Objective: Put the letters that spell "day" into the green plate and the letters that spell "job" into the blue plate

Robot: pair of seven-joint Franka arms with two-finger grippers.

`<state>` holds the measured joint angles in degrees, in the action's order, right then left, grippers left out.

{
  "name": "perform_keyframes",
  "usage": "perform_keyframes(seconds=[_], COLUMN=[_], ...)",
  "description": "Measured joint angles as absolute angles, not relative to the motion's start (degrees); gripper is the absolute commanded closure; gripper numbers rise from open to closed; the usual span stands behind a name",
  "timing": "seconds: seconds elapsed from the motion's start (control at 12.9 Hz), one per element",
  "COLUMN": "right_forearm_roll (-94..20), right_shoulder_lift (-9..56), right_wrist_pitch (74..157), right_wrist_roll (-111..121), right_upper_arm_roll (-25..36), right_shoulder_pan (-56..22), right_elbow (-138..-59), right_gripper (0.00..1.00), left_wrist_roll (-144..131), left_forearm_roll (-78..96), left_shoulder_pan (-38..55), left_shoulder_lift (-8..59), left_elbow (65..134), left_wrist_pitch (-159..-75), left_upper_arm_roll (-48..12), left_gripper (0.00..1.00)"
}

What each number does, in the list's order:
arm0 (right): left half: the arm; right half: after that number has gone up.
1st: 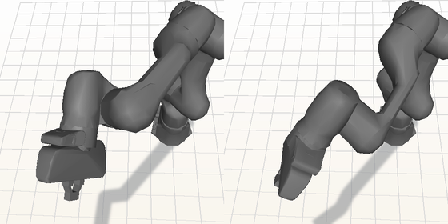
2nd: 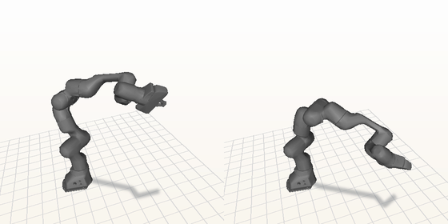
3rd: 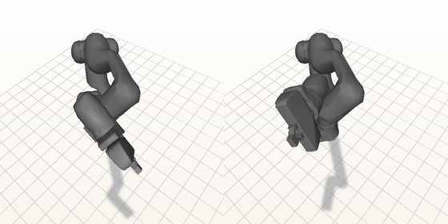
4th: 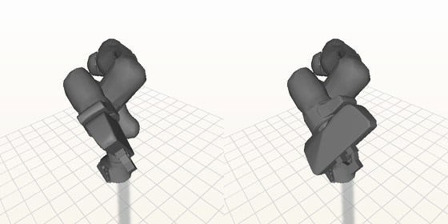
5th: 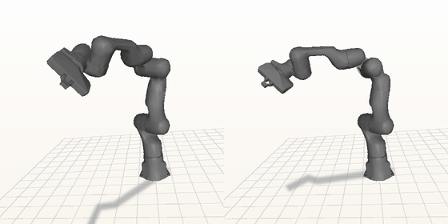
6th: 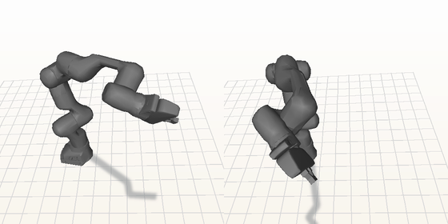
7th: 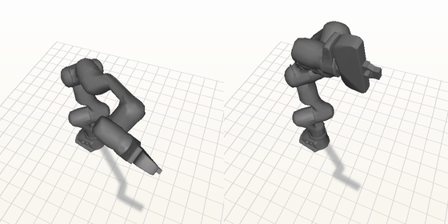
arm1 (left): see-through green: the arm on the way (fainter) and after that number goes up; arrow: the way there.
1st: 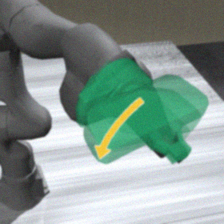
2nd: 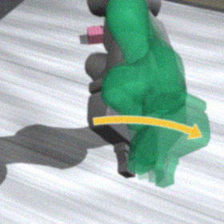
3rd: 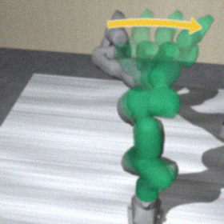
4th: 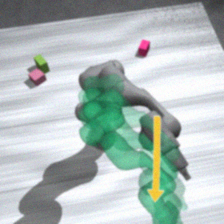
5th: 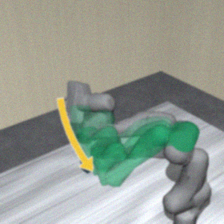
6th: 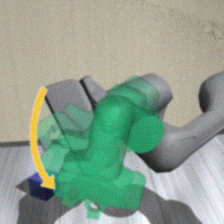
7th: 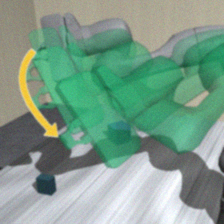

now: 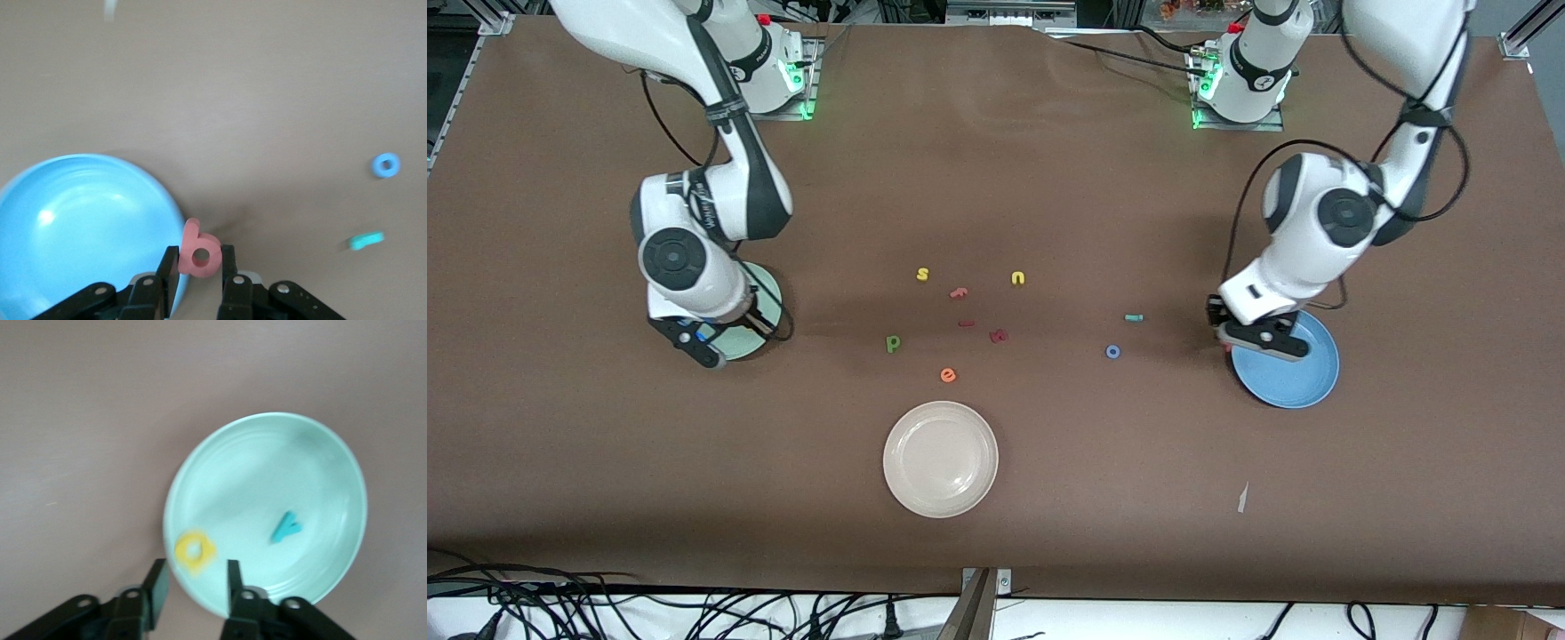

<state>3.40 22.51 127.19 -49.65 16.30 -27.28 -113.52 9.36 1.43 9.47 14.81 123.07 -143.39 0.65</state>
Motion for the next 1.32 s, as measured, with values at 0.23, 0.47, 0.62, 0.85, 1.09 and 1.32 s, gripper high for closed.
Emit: perform_keyframes(seconds=[0.23, 0.47, 0.62, 0.85, 1.09, 1.32], right_forearm_roll=[-0.26, -4.27, -6.06, -6.45, -6.69, -9.04], right_shoulder_lift=[22.15, 22.13, 23.58, 30.02, 36.61, 38.92], right_wrist_pitch=[128.79, 129.08, 129.35, 130.03, 131.57, 136.65], right_wrist_roll=[-48.70, -49.75, -54.81, -64.64, -71.34, -78.63], right_upper_arm_roll=[16.30, 14.73, 13.03, 10.87, 10.65, 10.78], right_shoulder_pan=[-27.52, -29.70, -32.15, -35.49, -37.58, -37.56], right_elbow=[-115.39, -113.99, -111.18, -103.52, -97.00, -96.20], right_gripper=[0.00, 0.00, 0.00, 0.04, 0.13, 0.17], left_wrist_roll=[17.54, 19.02, 19.07, 18.99, 15.68, 12.72], left_forearm_roll=[1.43, 1.43, 1.43, 1.43, 2.89, 7.22], left_shoulder_pan=[4.12, 3.37, 3.45, 3.76, 7.84, 13.64], left_shoulder_lift=[14.22, 14.24, 14.24, 14.24, 14.48, 16.82], left_elbow=[124.44, 125.55, 125.80, 125.96, 126.01, 126.15], left_wrist_pitch=[-142.57, -142.57, -142.57, -142.57, -142.60, -145.28], left_upper_arm_roll=[0.72, 0.52, -0.05, -1.55, -2.44, -2.54], left_gripper=[0.59, 0.24, 0.23, 0.25, 0.25, 0.25])
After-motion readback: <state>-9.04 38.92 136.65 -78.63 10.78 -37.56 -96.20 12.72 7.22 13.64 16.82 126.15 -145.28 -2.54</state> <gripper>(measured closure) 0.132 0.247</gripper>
